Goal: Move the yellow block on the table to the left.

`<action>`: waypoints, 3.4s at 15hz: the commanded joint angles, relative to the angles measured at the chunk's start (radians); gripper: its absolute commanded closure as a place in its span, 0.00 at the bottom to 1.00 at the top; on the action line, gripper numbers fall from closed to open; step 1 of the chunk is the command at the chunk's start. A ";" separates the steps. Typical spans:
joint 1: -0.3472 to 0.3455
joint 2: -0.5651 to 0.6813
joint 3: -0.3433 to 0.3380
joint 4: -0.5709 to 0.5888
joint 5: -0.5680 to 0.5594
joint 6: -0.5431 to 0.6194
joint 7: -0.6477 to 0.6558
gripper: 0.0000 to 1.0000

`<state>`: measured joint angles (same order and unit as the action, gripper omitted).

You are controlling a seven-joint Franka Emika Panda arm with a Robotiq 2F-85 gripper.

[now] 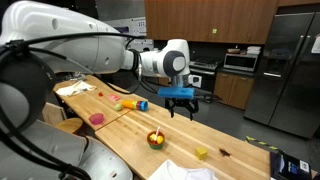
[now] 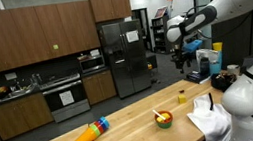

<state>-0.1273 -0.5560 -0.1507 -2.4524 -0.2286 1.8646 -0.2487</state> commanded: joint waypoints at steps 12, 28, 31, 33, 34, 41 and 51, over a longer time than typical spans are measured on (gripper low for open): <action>0.006 0.000 -0.005 0.005 -0.002 -0.002 0.003 0.00; -0.037 0.139 -0.043 -0.040 -0.258 0.076 -0.028 0.00; -0.075 0.167 -0.095 -0.076 -0.238 0.230 0.020 0.00; -0.104 0.188 -0.123 -0.093 -0.199 0.322 0.062 0.00; -0.115 0.195 -0.135 -0.102 -0.182 0.364 0.072 0.00; -0.129 0.226 -0.133 -0.096 -0.120 0.352 0.044 0.00; -0.128 0.226 -0.133 -0.096 -0.119 0.353 0.044 0.00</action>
<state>-0.2418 -0.3307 -0.2978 -2.5493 -0.3538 2.2195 -0.2001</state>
